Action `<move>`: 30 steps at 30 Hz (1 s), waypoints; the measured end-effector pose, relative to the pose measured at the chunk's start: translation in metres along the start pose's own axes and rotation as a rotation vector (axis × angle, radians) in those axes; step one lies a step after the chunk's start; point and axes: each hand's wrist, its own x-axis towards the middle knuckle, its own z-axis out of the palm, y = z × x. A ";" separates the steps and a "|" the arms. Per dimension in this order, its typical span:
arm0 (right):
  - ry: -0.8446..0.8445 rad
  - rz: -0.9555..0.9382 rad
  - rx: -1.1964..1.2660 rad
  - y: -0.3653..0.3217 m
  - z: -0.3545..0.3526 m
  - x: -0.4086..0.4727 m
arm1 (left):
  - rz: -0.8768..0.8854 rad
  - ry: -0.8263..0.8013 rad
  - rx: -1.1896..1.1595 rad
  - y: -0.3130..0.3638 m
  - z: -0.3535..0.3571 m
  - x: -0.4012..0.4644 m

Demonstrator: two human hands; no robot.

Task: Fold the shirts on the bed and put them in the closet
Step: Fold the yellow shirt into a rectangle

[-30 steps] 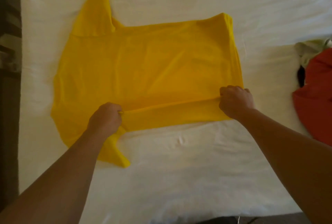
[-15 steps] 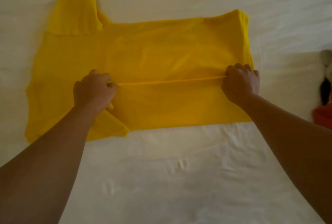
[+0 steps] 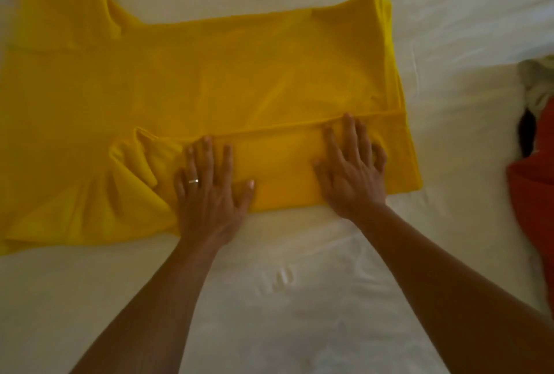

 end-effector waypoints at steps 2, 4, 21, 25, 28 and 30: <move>0.019 0.066 -0.027 0.026 -0.003 0.000 | -0.012 0.004 -0.014 -0.001 0.007 -0.001; -0.001 0.069 -0.061 0.042 -0.007 0.001 | -0.013 -0.019 -0.024 0.000 0.008 0.001; -0.087 -0.286 -0.042 -0.170 -0.002 -0.022 | -0.020 0.184 0.103 -0.135 -0.033 -0.081; -0.112 -0.211 0.023 -0.223 0.014 -0.021 | -0.004 0.077 -0.112 -0.158 -0.056 -0.055; -0.075 -0.092 0.029 -0.237 0.016 -0.017 | -0.137 -0.045 -0.496 -0.176 -0.081 -0.026; -0.081 -0.093 -0.032 -0.241 0.014 -0.014 | -0.208 -0.073 -0.754 -0.191 -0.101 -0.006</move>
